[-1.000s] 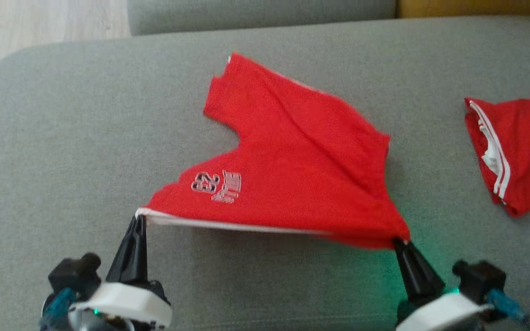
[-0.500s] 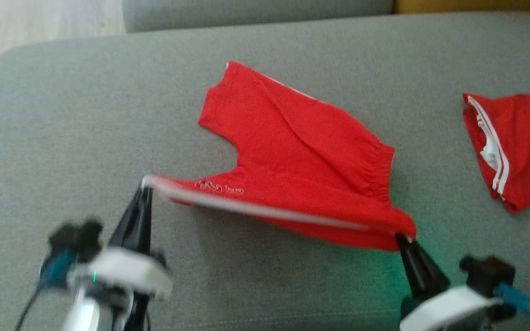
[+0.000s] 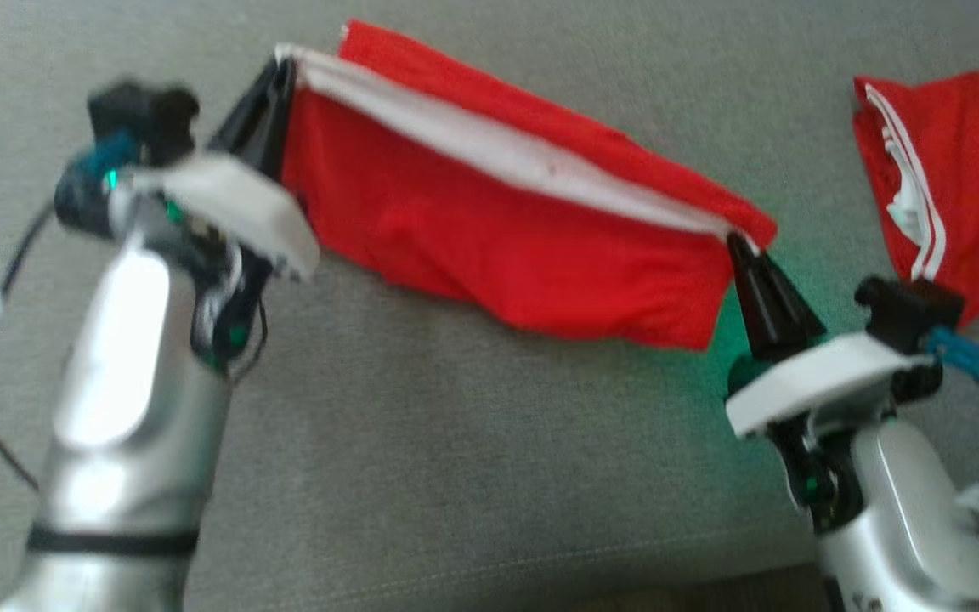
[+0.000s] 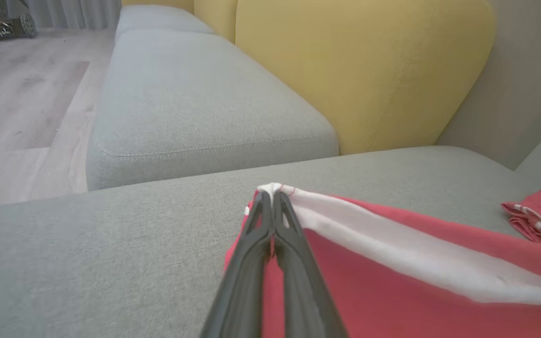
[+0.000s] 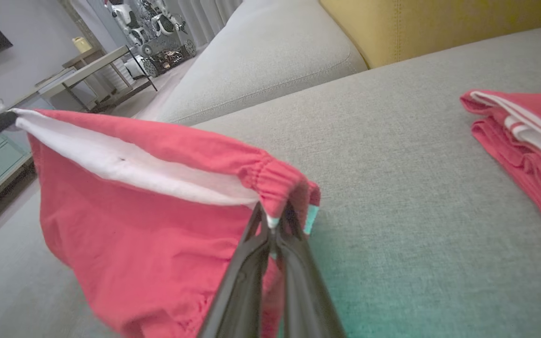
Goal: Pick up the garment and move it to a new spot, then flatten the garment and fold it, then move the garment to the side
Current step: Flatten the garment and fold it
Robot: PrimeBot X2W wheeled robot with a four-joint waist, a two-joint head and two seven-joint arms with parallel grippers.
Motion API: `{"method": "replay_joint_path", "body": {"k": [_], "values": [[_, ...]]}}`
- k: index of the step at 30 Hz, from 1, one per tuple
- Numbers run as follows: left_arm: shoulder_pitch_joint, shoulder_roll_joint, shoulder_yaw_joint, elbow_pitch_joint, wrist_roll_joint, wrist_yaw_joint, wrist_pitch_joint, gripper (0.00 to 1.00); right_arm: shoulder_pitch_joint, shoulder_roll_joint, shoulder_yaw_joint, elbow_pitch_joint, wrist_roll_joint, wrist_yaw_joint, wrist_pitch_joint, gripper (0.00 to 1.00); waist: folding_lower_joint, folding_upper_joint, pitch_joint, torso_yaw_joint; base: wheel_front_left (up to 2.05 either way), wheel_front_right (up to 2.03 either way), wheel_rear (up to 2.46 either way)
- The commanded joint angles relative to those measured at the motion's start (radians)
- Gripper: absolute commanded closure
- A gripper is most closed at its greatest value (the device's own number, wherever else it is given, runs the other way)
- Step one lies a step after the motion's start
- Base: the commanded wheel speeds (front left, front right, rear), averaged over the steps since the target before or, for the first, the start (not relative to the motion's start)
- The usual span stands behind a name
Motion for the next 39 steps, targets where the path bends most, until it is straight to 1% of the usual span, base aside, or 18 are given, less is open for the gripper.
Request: {"method": "replay_joint_path", "body": {"k": [1,6,7,12,16,17,18,19,24,29,32,33,34,35,39], "values": [[-0.099,0.025,0.021,0.034,0.010,-0.008,0.010,1.00,-0.048,0.007,0.028,-0.004,0.006,-0.001,-0.002,1.00,0.0000,0.0000,0.048,-0.032,0.00,0.00,0.00],[-0.268,0.032,0.019,0.277,-0.021,-0.029,0.031,1.00,-0.147,0.010,0.068,0.073,0.034,-0.001,-0.019,1.00,0.0000,0.0000,0.094,-0.067,0.00,0.00,0.00],[-0.268,0.032,0.019,0.277,-0.021,-0.029,0.031,1.00,-0.147,0.010,0.068,0.073,0.034,-0.001,-0.019,1.00,0.0000,0.0000,0.094,-0.067,0.00,0.00,0.00],[-0.398,0.031,0.006,0.471,-0.045,-0.042,0.009,1.00,-0.217,0.011,0.097,0.143,0.046,-0.001,-0.052,1.00,0.0000,0.0000,0.124,-0.092,0.00,0.00,0.00],[-0.470,0.020,-0.013,0.582,-0.060,-0.047,-0.026,1.00,-0.249,0.012,0.123,0.187,0.064,-0.001,-0.079,1.00,0.0000,0.0000,0.133,-0.103,0.00,0.00,0.00],[-0.483,0.018,-0.015,0.611,-0.067,-0.048,-0.029,1.00,-0.257,0.013,0.133,0.194,0.065,-0.001,-0.087,0.82,0.0000,0.0000,0.135,-0.105,0.00,0.00,0.00],[-0.494,0.014,-0.013,0.636,-0.082,-0.048,-0.032,0.59,-0.264,0.013,0.141,0.201,0.061,-0.001,-0.098,0.24,0.0000,0.0000,0.136,-0.107,0.00,0.00,0.00],[-0.503,0.012,-0.014,0.661,-0.094,-0.049,-0.029,0.00,-0.271,0.013,0.149,0.208,0.048,-0.001,-0.108,0.00,0.0000,0.0000,0.136,-0.110,0.00,0.00,0.00],[-0.516,0.017,-0.044,0.706,-0.123,-0.050,-0.108,0.00,-0.272,-0.005,0.162,0.211,-0.002,-0.001,-0.174,0.00,0.0000,0.0000,0.125,-0.108,0.00,0.00,0.00],[-0.466,0.025,-0.062,0.698,-0.115,-0.045,-0.252,0.00,-0.220,-0.037,0.122,0.154,-0.057,-0.001,-0.237,0.00,0.0000,0.0000,0.093,-0.080,0.00,0.00,0.00],[-0.414,0.025,-0.060,0.656,-0.100,-0.004,-0.300,0.00,-0.176,-0.048,0.069,0.099,-0.104,-0.001,-0.257,0.00,0.0000,0.0000,0.071,-0.057,0.00,0.00,0.00],[-0.371,0.026,-0.050,0.598,-0.091,0.029,-0.311,0.00,-0.146,-0.047,0.028,0.062,-0.133,-0.001,-0.259,0.00,0.0000,0.0000,0.059,-0.044,0.00,0.00,0.00],[-0.348,0.028,-0.042,0.562,-0.086,0.045,-0.313,0.00,-0.135,-0.046,0.012,0.043,-0.150,-0.001,-0.261,0.00,0.0000,0.0000,0.052,-0.038,0.00,0.00,0.00],[-0.288,0.037,-0.022,0.445,-0.062,0.086,-0.314,0.00,-0.110,-0.041,-0.014,0.014,-0.172,-0.001,-0.257,0.00,0.0000,0.0000,0.038,-0.028,0.00,0.00,0.00],[-0.128,0.044,0.019,0.210,-0.020,0.150,-0.315,0.00,-0.070,-0.032,-0.056,-0.038,-0.204,-0.001,-0.243,0.00,0.0000,0.0000,0.012,-0.012,0.00,0.00,0.00]]}}
